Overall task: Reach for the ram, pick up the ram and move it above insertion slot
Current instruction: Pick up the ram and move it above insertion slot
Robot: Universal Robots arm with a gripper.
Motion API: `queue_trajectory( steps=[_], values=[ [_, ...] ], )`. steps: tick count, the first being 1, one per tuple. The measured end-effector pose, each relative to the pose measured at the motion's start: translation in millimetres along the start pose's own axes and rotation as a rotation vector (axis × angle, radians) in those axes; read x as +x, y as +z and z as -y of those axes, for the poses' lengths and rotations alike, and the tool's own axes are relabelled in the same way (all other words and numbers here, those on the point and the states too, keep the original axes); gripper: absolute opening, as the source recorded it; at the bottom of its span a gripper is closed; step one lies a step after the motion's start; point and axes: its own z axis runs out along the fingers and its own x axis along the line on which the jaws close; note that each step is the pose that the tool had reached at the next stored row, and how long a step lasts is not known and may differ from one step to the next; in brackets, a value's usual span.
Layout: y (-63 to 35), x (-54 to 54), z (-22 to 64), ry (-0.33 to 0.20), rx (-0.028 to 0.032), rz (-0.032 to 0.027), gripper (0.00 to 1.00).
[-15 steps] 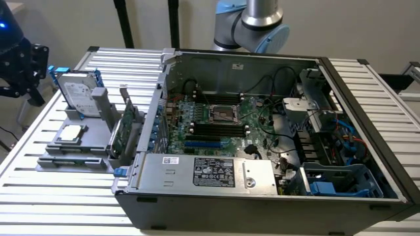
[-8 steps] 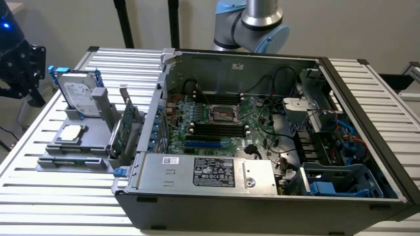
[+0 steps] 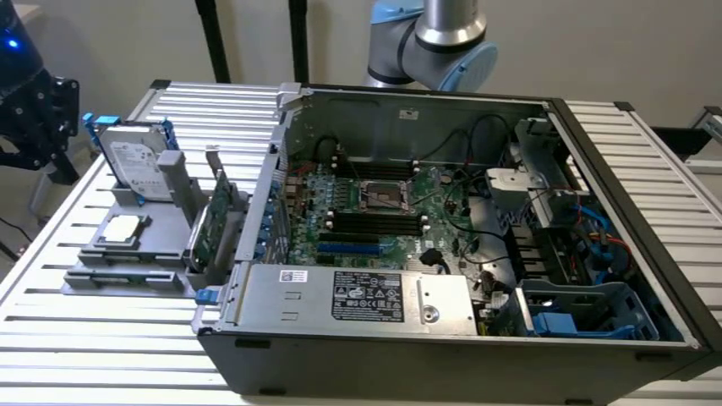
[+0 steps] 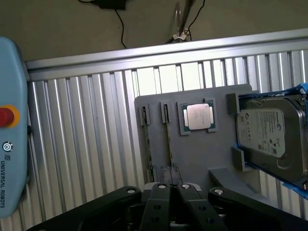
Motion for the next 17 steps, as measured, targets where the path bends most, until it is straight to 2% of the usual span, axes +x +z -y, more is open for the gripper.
queue_trajectory(
  steps=[2, 3, 4, 5, 7, 8, 9, 17],
  values=[
    [0.0, 0.0, 0.2, 0.0, 0.0, 0.0, 0.18],
    [0.0, 0.0, 0.3, 0.0, 0.0, -0.0001, 0.18],
    [0.0, 0.0, 0.4, 0.0, -0.0001, 0.0, 0.24],
    [-0.1, 0.0, 0.5, 0.0, -0.0001, -0.0001, 0.24],
    [-0.1, 0.0, 0.6, 0.0, 0.0, -0.0001, 0.36],
    [-0.1, 0.0, 0.6, 0.0, -0.0002, -0.0002, 0.36],
    [0.2, 0.0, 0.7, 0.0, -0.0001, -0.0001, 0.42],
    [13.4, 0.5, 1.2, 0.0, 0.0029, 0.0003, 0.42]
  ],
)
